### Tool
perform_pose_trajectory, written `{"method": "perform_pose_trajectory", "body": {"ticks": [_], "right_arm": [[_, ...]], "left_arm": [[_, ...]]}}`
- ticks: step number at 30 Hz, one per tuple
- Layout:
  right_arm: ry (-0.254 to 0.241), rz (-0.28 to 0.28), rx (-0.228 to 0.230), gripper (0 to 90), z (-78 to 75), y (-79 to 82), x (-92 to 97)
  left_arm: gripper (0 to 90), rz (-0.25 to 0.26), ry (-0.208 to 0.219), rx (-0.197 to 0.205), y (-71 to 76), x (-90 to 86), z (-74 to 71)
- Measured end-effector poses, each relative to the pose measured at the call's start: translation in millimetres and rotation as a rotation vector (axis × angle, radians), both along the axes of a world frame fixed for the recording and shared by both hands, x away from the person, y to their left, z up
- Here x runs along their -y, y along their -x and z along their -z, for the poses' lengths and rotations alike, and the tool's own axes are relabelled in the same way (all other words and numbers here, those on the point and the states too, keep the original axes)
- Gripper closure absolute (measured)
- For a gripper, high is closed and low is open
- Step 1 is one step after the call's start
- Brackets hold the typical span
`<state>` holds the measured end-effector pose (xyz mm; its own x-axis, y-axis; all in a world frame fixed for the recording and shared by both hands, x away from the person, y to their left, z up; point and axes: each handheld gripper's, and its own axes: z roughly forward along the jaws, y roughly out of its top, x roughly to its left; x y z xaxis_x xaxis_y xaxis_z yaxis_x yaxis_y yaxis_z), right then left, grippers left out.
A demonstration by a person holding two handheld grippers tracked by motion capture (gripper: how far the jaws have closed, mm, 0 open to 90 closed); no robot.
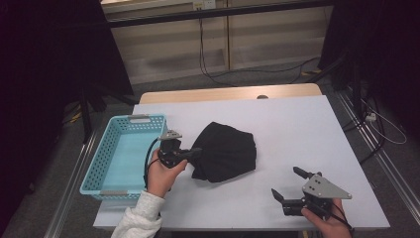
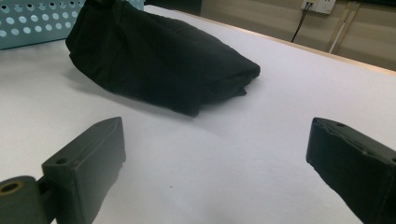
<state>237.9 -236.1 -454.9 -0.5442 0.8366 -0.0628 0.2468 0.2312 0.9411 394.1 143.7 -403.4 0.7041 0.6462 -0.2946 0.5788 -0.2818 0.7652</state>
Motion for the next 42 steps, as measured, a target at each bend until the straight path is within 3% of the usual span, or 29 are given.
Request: {"method": "perform_pose_trajectory", "body": {"ticks": [15,20,24,27,31,35,37,42], "right_arm": [[0.006,-0.005,0.007,3.8,-1.2,1.5,-0.8],[0.011,-0.005,0.006,3.8,-0.5,1.6,-1.3],[0.011,-0.001,0.007,3.8,-0.9,0.6,-0.7],[0.010,-0.002,0.008,3.8,-1.4,0.1,-2.4],[0.011,-0.007,0.003,3.8,-0.1,-0.6,-3.7],[0.003,0.006,0.001,3.8,-0.3,-0.3,-0.2],[0.003,0.012,0.007,3.8,-1.1,-0.7,0.4],[0.009,-0.003,0.002,3.8,-0.7,0.2,-3.7]], "left_arm": [[88.9,0.012,0.000,0.008,2.4,4.2,-0.1],[89.0,-0.027,-0.005,0.039,0.7,0.5,-6.1],[89.0,-0.096,-0.027,0.056,-2.3,-12.3,-8.8],[89.0,-0.104,-0.018,0.044,-2.8,-17.9,-10.5],[86.2,-0.044,-0.025,0.035,-2.3,-7.2,-7.0],[68.3,0.038,-0.030,0.050,3.0,9.9,-4.4],[59.7,0.083,-0.009,0.055,7.0,17.4,-4.7],[47.6,0.158,-0.023,0.081,18.0,32.8,-8.7]]}}
